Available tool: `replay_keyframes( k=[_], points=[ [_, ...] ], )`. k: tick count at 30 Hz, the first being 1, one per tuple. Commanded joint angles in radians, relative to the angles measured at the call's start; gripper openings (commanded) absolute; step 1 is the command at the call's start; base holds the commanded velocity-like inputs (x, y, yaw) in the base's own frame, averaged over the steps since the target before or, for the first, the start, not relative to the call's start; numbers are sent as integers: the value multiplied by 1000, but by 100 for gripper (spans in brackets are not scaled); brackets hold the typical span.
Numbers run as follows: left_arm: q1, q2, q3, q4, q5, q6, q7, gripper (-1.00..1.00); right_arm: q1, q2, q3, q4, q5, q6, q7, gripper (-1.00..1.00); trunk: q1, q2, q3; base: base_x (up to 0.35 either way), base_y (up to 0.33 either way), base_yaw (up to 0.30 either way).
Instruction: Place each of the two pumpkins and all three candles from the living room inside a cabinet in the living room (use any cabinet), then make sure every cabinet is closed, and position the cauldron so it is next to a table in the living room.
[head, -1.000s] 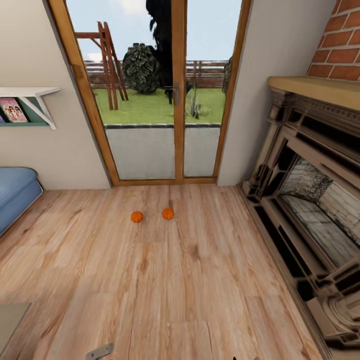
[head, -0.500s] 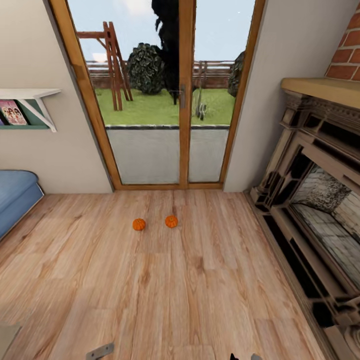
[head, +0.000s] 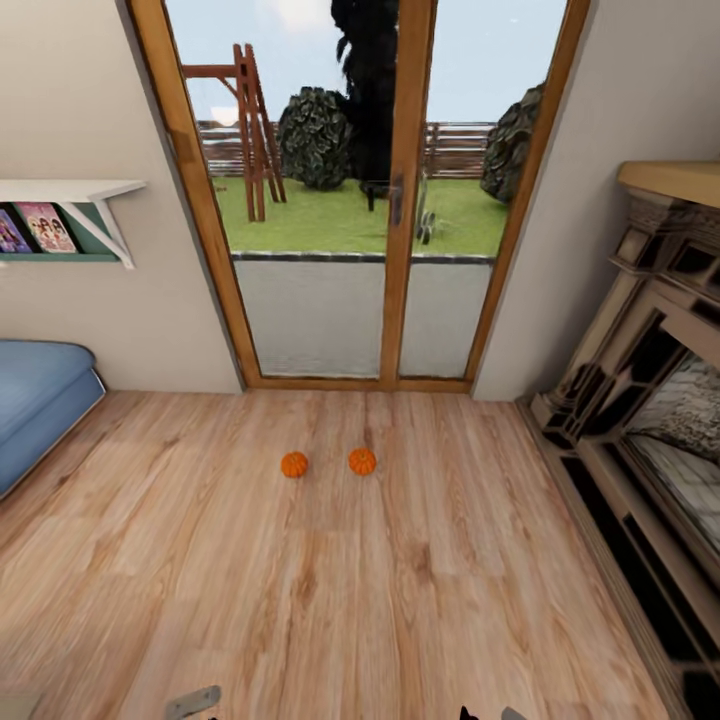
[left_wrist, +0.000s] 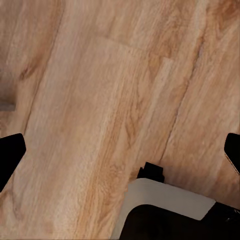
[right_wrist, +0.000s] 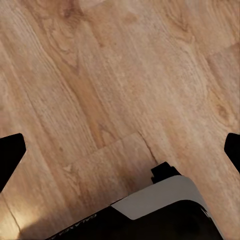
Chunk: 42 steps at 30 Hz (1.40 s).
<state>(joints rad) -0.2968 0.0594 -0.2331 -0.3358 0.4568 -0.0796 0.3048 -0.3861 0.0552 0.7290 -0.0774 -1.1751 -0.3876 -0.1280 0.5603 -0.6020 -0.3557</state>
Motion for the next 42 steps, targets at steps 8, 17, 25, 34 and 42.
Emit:
replay_keyframes(
  k=[8,17,25,34,42],
  points=[
    [-1,4,-9,33,5,-85,0,100,0,1,9,-1,-3,-2,-7,100,1,-1,7,327,78,2],
    [-1,5,-11,80,7,-142,-1,100,0,2,9,-1,-3,-1,-7,100,1,-1,7,327,77,0],
    [-1,5,-11,83,8,-144,-1,100,0,2,9,-1,-3,-2,-7,100,1,-1,7,327,76,0],
    [-1,5,-11,83,8,-144,-1,100,0,1,9,-1,-3,-2,-7,100,1,-1,7,327,76,0],
    [-1,5,-12,83,8,-144,-1,100,0,2,9,-1,-3,-2,-7,100,1,-1,7,326,93,0]
  ],
)
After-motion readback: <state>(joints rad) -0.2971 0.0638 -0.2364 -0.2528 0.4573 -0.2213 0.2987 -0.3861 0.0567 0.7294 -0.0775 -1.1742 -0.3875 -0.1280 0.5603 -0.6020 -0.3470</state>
